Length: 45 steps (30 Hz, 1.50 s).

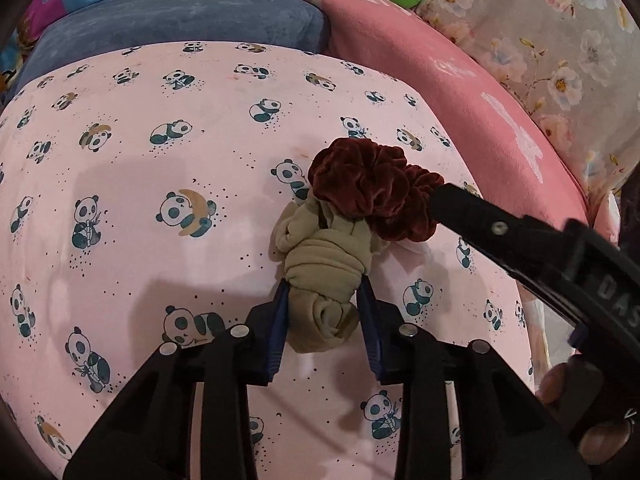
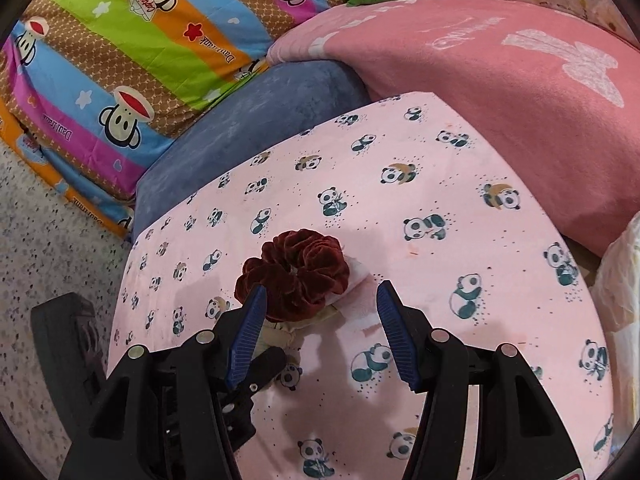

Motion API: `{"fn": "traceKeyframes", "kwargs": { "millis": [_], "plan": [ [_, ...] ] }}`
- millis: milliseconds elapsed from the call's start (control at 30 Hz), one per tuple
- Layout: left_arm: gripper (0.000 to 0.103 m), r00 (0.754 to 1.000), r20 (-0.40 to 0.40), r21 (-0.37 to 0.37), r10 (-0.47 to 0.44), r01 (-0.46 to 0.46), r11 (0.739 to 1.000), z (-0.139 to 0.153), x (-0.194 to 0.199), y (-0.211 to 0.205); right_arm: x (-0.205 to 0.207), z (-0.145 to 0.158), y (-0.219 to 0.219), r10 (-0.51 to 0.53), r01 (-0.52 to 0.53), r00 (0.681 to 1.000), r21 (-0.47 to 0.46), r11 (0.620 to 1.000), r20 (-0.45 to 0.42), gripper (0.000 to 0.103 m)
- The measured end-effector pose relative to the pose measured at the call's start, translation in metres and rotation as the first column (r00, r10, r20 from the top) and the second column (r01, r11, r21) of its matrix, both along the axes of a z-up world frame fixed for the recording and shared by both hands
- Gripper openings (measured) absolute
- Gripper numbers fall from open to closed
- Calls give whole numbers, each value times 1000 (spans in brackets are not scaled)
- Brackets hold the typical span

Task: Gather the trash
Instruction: 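Grasp the beige knotted stocking with the left gripper while the right grasps the red scrunchie, then carry both items over the bin and open the left gripper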

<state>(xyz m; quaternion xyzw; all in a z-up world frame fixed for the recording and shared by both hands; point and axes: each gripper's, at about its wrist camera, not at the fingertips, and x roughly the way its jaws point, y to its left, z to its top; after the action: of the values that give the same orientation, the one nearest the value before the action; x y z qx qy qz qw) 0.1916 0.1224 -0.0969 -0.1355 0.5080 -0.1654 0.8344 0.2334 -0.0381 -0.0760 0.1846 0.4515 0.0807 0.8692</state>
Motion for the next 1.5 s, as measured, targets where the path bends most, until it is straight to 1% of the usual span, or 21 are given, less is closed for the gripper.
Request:
{"fn": "traceKeyframes", "kwargs": {
  "millis": [33, 67, 100, 133, 167, 200, 267, 367, 467, 500, 600, 667, 800, 1133, 1500],
  "plan": [
    [32, 1000, 0, -2, 2, -2, 1000, 1, -2, 3, 3, -3, 3, 5, -5, 1000, 0, 1000, -9, 52],
    [31, 1000, 2, 0, 4, -4, 1000, 1, -4, 3, 5, -7, 6, 15, -15, 1000, 1, 1000, -19, 43],
    [31, 1000, 2, 4, 8, -8, 1000, 2, -6, 5, 6, -10, 10, 32, -32, 999, 7, 999, -30, 37],
    [31, 1000, 1, 5, 12, -12, 1000, 2, -9, 6, 7, -13, 11, 42, -42, 998, 11, 999, -38, 21],
    [31, 1000, -2, 3, 19, -18, 1000, 2, -12, 9, 5, -14, 15, 58, -58, 997, 15, 998, -51, 9],
    [31, 1000, -6, -1, 25, -25, 1000, 2, -15, 11, 4, -16, 16, 64, -63, 997, 13, 998, -50, 7],
    [31, 999, -8, -3, 32, -32, 999, 3, -23, 14, -3, -16, 18, 75, -75, 996, 8, 997, -41, 6],
    [31, 999, -8, -2, 39, -39, 999, 5, -38, 17, -27, -13, 18, 71, -71, 997, 4, 997, -25, 6],
    [31, 999, -8, 9, 37, -37, 999, 7, -56, 15, -66, -8, 15, 48, -48, 999, -9, 999, -5, 6],
    [31, 999, -7, 16, 35, -35, 999, 7, -60, 14, -71, -8, 14, 44, -44, 999, -8, 999, -4, 6],
    [31, 999, -8, 18, 34, -34, 999, 10, -75, 11, -103, -3, 5, 16, -16, 1000, 15, 1000, 4, 6],
    [31, 999, -5, 18, 33, -32, 999, 13, -83, 9, -113, -1, -1, 7, -8, 1000, 18, 1000, 10, 6],
    [31, 1000, 11, 23, 25, -25, 999, 21, -98, 3, -144, 14, -17, -24, 24, 999, 20, 1000, 44, 6],
    [31, 998, 54, 46, -27, 24, 999, 41, -125, -27, -189, 39, -52, -79, 75, 992, 44, 996, 100, 6],
    [31, 992, 91, 80, -90, 83, 993, 58, -141, -66, -214, 55, -77, -119, 111, 984, 63, 992, 136, 6]
  ]
}}
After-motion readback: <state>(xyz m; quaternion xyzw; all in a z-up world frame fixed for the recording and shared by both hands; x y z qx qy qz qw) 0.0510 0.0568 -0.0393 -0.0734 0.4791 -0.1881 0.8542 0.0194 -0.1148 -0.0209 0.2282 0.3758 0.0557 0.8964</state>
